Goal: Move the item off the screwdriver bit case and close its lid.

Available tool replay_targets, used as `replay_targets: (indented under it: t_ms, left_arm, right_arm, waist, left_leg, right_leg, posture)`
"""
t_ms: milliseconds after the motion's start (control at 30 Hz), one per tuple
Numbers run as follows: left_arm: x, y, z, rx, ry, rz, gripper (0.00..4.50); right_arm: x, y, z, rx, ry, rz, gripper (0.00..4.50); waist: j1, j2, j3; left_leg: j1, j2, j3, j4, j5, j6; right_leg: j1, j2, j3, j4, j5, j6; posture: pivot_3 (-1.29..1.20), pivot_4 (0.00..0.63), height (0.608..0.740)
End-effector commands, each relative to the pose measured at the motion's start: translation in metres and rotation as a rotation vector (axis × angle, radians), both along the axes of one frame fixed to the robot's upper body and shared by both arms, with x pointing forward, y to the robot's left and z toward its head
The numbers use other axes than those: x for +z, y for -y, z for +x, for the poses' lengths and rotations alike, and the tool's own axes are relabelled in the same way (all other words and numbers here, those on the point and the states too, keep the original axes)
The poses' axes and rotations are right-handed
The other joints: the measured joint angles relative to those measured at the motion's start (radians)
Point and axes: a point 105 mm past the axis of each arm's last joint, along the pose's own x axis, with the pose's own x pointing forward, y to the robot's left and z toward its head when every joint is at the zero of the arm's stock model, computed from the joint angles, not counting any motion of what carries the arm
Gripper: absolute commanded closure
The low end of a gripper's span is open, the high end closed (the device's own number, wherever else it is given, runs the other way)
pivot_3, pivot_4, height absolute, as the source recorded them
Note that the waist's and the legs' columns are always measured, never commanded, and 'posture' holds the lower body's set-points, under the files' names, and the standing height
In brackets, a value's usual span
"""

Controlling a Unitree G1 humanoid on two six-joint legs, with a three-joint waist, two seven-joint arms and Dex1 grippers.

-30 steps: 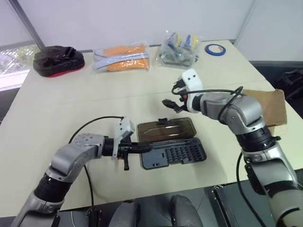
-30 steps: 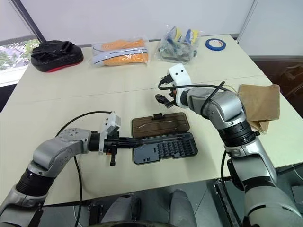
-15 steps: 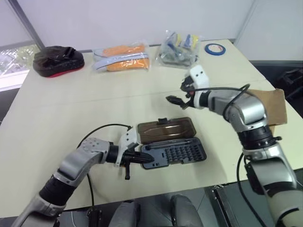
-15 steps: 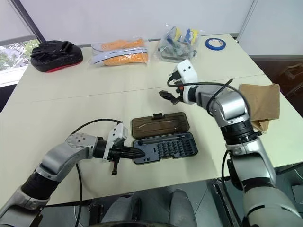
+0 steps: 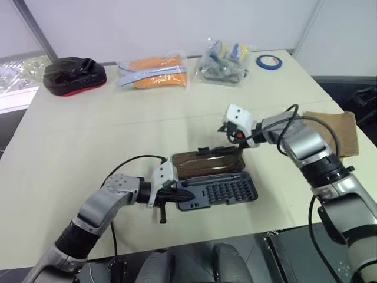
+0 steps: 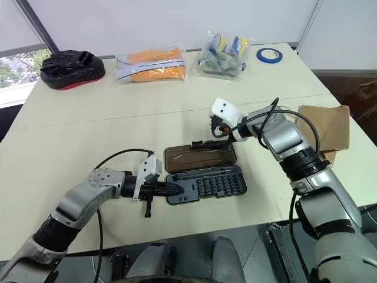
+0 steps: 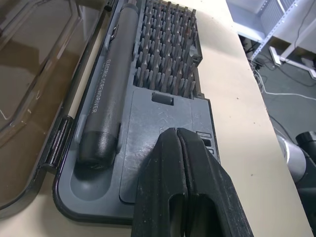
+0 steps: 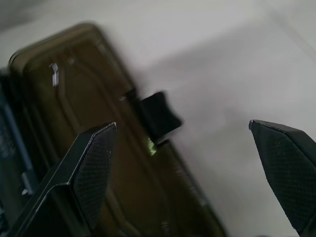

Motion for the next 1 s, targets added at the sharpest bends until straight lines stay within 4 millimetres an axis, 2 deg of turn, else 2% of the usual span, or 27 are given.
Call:
replay_targets:
  t_ms: [33, 433, 767, 867, 1000]
  left_arm:
    - [-0.007, -0.001, -0.003, 0.005, -0.012, 0.016, 4.50]
    - [-0.006, -0.001, -0.004, 0.015, 0.003, 0.013, 4.50]
    - [-0.003, 0.000, -0.002, 0.028, 0.022, 0.008, 4.50]
    - [-0.004, 0.000, -0.002, 0.030, 0.022, 0.008, 4.50]
    - [-0.006, -0.002, -0.004, 0.024, 0.021, 0.017, 4.50]
  right_arm:
    - [0.008, 0.001, 0.007, 0.004, 0.041, 0.004, 0.04]
    - [-0.009, 0.011, 0.027, -0.037, 0.059, -0.034, 0.04]
    - [-0.014, 0.016, 0.026, -0.010, 0.048, -0.072, 0.04]
    - [-0.018, 0.015, 0.024, 0.001, 0.040, -0.078, 0.85]
    - [-0.021, 0.013, 0.021, 0.017, 0.028, -0.086, 2.85]
  waist:
    - [0.001, 0.000, 0.000]
    - [-0.001, 0.000, 0.000]
    - [0.000, 0.000, 0.000]
    - [0.000, 0.000, 0.000]
    - [-0.001, 0.000, 0.000]
  left_leg:
    - [0.000, 0.000, 0.000, 0.000, 0.000, 0.000]
    - [0.000, 0.000, 0.000, 0.000, 0.000, 0.000]
    - [0.000, 0.000, 0.000, 0.000, 0.000, 0.000]
    - [0.000, 0.000, 0.000, 0.000, 0.000, 0.000]
    - [0.000, 0.000, 0.000, 0.000, 0.000, 0.000]
  right_leg:
    - [0.000, 0.000, 0.000, 0.000, 0.000, 0.000]
    - [0.000, 0.000, 0.000, 0.000, 0.000, 0.000]
    - [0.000, 0.000, 0.000, 0.000, 0.000, 0.000]
    - [0.000, 0.000, 0.000, 0.000, 0.000, 0.000]
    - [0.000, 0.000, 0.000, 0.000, 0.000, 0.000]
  posture:
    - [0.00, 0.150, 0.740]
    - [0.00, 0.150, 0.740]
    - [0.00, 0.150, 0.740]
    - [0.00, 0.150, 0.740]
    - [0.00, 0.150, 0.740]
